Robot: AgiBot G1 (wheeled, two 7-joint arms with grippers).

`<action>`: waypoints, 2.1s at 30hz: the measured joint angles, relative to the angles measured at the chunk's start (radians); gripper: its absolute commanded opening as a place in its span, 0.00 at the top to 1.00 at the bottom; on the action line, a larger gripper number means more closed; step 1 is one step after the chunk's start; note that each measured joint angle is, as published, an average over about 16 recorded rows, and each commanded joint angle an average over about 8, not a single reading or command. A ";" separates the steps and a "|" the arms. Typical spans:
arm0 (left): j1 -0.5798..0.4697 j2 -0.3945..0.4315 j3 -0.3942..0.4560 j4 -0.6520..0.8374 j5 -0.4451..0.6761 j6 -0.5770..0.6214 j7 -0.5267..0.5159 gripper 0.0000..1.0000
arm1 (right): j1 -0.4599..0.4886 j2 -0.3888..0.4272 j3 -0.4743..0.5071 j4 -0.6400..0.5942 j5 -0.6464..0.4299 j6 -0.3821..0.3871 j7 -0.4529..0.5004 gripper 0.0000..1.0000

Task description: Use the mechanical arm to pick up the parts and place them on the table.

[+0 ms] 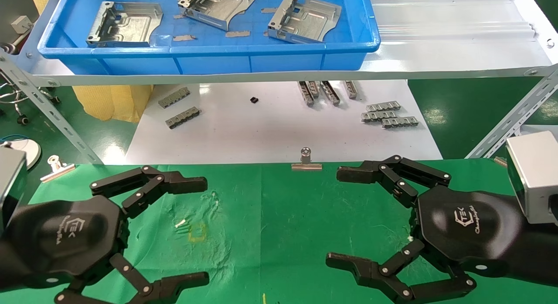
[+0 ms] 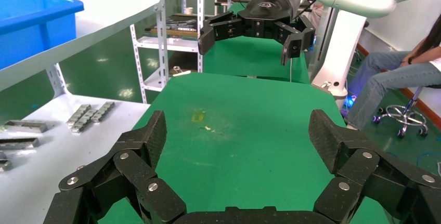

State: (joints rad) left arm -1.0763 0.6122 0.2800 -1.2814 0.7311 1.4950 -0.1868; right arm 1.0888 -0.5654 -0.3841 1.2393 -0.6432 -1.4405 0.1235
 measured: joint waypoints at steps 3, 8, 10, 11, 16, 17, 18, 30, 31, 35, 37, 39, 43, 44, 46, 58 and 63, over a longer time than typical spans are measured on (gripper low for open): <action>0.000 0.000 0.000 0.000 0.000 0.000 0.000 0.00 | 0.000 0.000 0.000 0.000 0.000 0.000 0.000 1.00; 0.000 0.000 0.000 0.000 0.000 0.000 0.000 0.00 | 0.000 0.000 0.000 0.000 0.000 0.000 0.000 1.00; 0.000 0.000 0.000 0.000 0.000 0.000 0.000 0.00 | 0.000 0.000 0.000 0.000 0.000 0.000 0.000 1.00; 0.000 0.000 0.000 0.000 0.000 0.000 0.000 0.00 | 0.000 0.000 0.000 0.000 0.000 0.000 0.000 1.00; 0.000 0.000 0.000 0.000 0.000 0.000 0.000 0.00 | 0.000 0.000 0.000 0.000 0.000 0.000 0.000 1.00; 0.000 0.000 0.000 0.000 0.000 0.000 0.000 0.00 | 0.000 0.000 0.000 0.000 0.000 0.000 0.000 1.00; 0.000 0.000 0.000 0.000 0.000 0.000 0.000 0.00 | 0.000 0.000 0.000 0.000 0.000 0.000 0.000 1.00; 0.000 0.000 0.000 0.000 0.000 0.000 0.000 0.00 | 0.000 0.000 0.000 0.000 0.000 0.000 0.000 1.00; 0.000 0.000 0.000 0.000 0.000 0.000 0.000 0.00 | 0.000 0.000 0.000 0.000 0.000 0.000 0.000 1.00; 0.000 0.000 0.000 0.000 0.000 0.000 0.000 0.00 | 0.000 0.000 0.000 0.000 0.000 0.000 0.000 1.00; 0.000 0.000 0.000 0.000 0.000 0.000 0.000 0.00 | 0.000 0.000 0.000 0.000 0.000 0.000 0.000 1.00; 0.000 0.000 0.000 0.000 0.000 0.000 0.000 0.00 | 0.000 0.000 0.000 0.000 0.000 0.000 0.000 1.00; 0.000 0.000 0.000 0.000 0.000 0.000 0.000 0.00 | 0.000 0.000 0.000 0.000 0.000 0.000 0.000 1.00; 0.000 0.000 0.000 0.000 0.000 0.000 0.000 0.00 | 0.000 0.000 0.000 0.000 0.000 0.000 0.000 1.00; 0.000 0.000 0.000 0.000 0.000 0.000 0.000 0.00 | 0.000 0.000 0.000 0.000 0.000 0.000 0.000 1.00; -0.056 0.014 0.005 0.005 0.019 -0.006 -0.009 0.00 | 0.000 0.000 0.000 0.000 0.000 0.000 0.000 1.00; -0.187 0.062 0.029 0.067 0.084 -0.020 -0.019 0.00 | 0.000 0.000 0.000 0.000 0.000 0.000 0.000 1.00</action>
State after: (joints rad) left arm -1.2635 0.6743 0.3092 -1.2147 0.8148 1.4749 -0.2062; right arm 1.0888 -0.5654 -0.3841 1.2393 -0.6432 -1.4405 0.1235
